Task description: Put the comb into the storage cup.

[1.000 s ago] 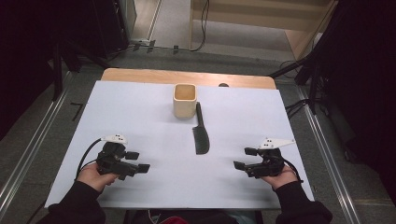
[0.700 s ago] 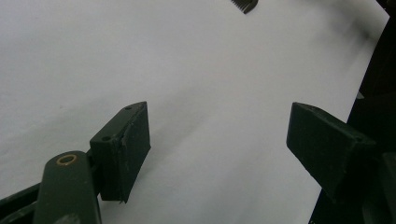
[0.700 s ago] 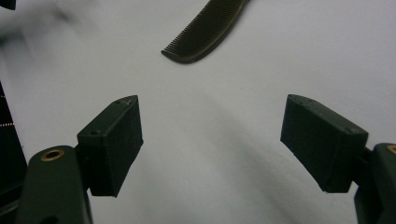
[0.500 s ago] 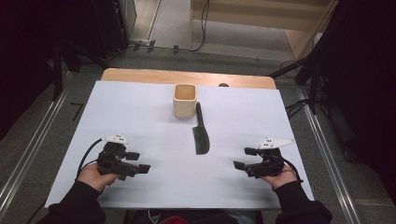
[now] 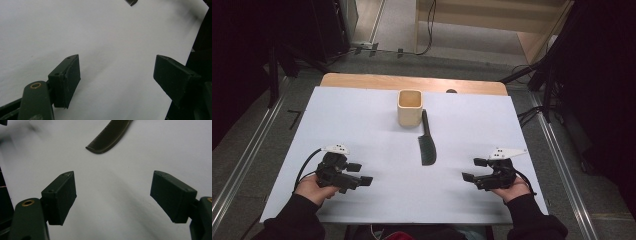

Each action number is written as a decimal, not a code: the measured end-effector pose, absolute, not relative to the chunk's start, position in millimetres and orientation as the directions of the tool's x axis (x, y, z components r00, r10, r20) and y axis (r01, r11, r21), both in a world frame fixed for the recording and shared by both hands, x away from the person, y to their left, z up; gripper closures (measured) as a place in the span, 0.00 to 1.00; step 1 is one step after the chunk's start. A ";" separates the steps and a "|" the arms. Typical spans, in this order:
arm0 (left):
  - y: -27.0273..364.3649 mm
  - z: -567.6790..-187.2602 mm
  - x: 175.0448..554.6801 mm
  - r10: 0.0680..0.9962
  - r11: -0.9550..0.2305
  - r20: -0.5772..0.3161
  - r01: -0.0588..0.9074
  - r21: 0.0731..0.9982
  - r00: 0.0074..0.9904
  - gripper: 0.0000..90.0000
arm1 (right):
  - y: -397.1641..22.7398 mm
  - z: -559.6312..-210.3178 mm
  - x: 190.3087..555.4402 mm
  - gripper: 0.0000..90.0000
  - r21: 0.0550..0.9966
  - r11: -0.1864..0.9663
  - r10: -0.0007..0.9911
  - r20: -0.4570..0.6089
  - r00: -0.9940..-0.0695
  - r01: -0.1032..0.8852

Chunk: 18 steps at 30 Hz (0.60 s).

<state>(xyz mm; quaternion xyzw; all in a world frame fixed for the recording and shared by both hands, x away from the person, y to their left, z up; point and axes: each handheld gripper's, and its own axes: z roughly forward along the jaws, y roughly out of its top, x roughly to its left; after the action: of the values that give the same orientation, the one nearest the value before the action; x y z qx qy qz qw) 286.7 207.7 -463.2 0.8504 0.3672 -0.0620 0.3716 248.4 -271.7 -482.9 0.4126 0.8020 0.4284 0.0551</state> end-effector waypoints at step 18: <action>208.1 -462.3 286.7 0.579 -0.456 -0.374 0.668 0.588 0.724 0.25 | -265.1 -479.6 258.7 0.21 0.750 0.265 0.701 0.283 -0.655 0.607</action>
<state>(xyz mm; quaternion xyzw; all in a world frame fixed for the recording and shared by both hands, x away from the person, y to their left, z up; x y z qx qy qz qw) 286.7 208.1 -462.3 0.8510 0.3666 -0.0599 0.3712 258.7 -265.1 -479.6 0.4119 0.7934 0.4450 0.0529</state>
